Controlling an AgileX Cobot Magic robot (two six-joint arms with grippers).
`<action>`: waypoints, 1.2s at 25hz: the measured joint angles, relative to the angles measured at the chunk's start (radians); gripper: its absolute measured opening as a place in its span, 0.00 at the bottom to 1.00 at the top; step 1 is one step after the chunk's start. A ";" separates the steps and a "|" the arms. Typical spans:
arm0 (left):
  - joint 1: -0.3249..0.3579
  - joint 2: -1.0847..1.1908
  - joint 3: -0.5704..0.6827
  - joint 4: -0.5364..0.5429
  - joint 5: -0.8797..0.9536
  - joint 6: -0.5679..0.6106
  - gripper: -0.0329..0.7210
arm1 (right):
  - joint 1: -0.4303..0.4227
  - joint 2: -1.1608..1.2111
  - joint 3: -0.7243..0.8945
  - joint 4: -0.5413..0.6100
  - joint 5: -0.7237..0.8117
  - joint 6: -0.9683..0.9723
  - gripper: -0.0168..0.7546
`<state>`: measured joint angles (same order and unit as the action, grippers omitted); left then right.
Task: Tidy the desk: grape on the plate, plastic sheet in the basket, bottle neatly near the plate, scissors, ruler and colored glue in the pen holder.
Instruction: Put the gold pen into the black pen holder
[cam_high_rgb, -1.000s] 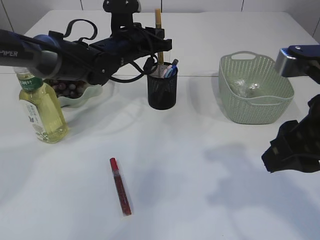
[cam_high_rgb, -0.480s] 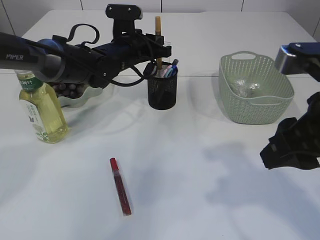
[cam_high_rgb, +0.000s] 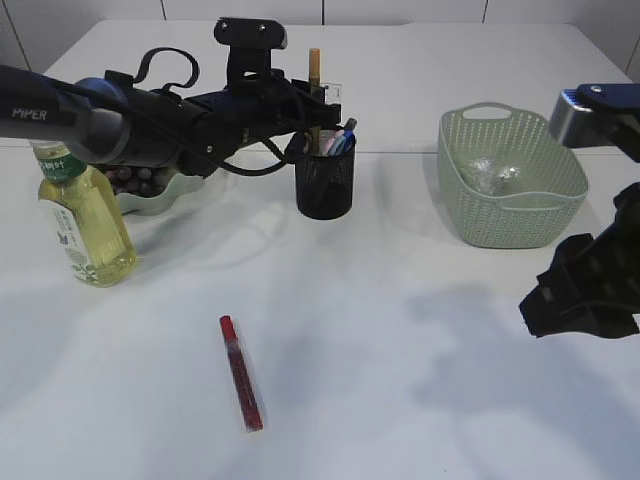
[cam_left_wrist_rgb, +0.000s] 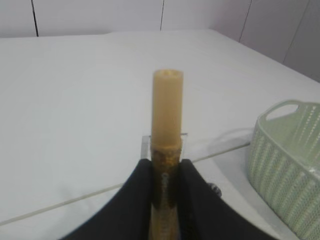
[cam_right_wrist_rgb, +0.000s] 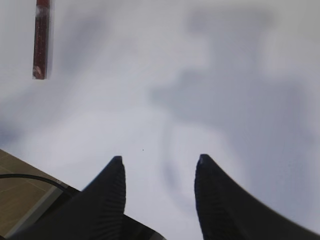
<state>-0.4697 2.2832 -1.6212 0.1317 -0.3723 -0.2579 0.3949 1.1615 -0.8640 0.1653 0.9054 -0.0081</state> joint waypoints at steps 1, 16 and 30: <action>0.000 0.000 0.000 0.000 0.014 0.000 0.20 | 0.000 0.000 0.000 0.000 0.000 0.000 0.49; 0.000 -0.087 -0.002 0.000 0.179 0.000 0.48 | 0.000 0.000 0.000 0.000 0.000 0.000 0.50; -0.034 -0.403 -0.080 -0.057 1.405 -0.059 0.48 | 0.000 0.000 0.000 0.000 0.048 0.000 0.49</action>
<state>-0.5040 1.8807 -1.7017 0.0752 1.0332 -0.3172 0.3949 1.1615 -0.8640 0.1653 0.9538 -0.0081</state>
